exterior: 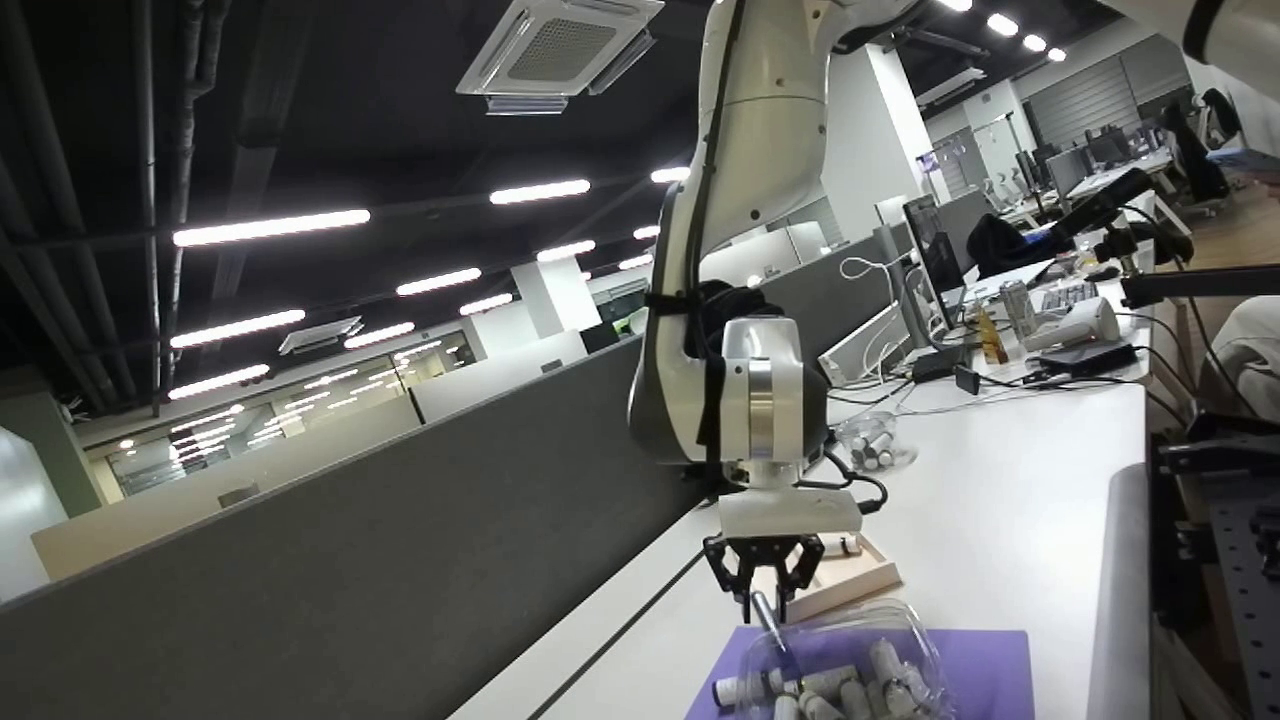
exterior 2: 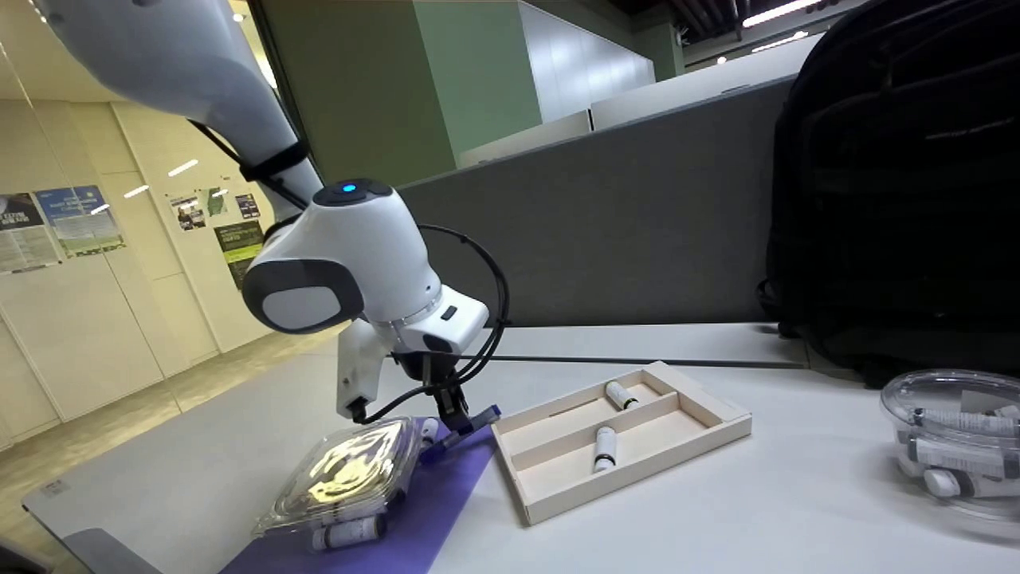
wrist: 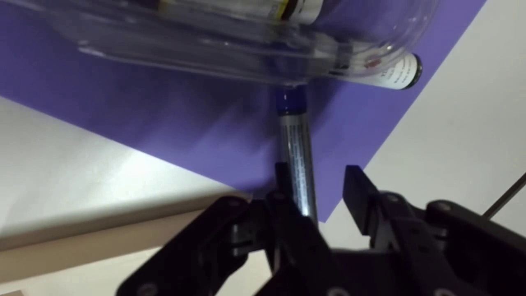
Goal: Remove the marker from the tray and put it on the table
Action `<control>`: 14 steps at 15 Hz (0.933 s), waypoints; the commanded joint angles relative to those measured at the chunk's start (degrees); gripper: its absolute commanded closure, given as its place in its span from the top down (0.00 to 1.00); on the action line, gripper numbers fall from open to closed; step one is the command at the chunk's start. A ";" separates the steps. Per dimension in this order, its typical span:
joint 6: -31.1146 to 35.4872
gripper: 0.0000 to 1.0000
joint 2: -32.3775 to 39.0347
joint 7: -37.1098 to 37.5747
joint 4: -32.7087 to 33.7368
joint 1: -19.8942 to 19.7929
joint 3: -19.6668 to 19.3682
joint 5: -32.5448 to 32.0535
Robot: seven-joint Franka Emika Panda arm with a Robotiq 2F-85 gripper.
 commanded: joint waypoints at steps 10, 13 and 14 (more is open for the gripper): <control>8.26 1.00 -1.87 -10.24 -0.64 -21.46 20.15 1.32; 10.94 1.00 -1.56 -10.32 -0.97 -28.26 26.73 -0.07; 11.54 1.00 -1.11 -10.23 -1.03 -30.54 28.75 -0.65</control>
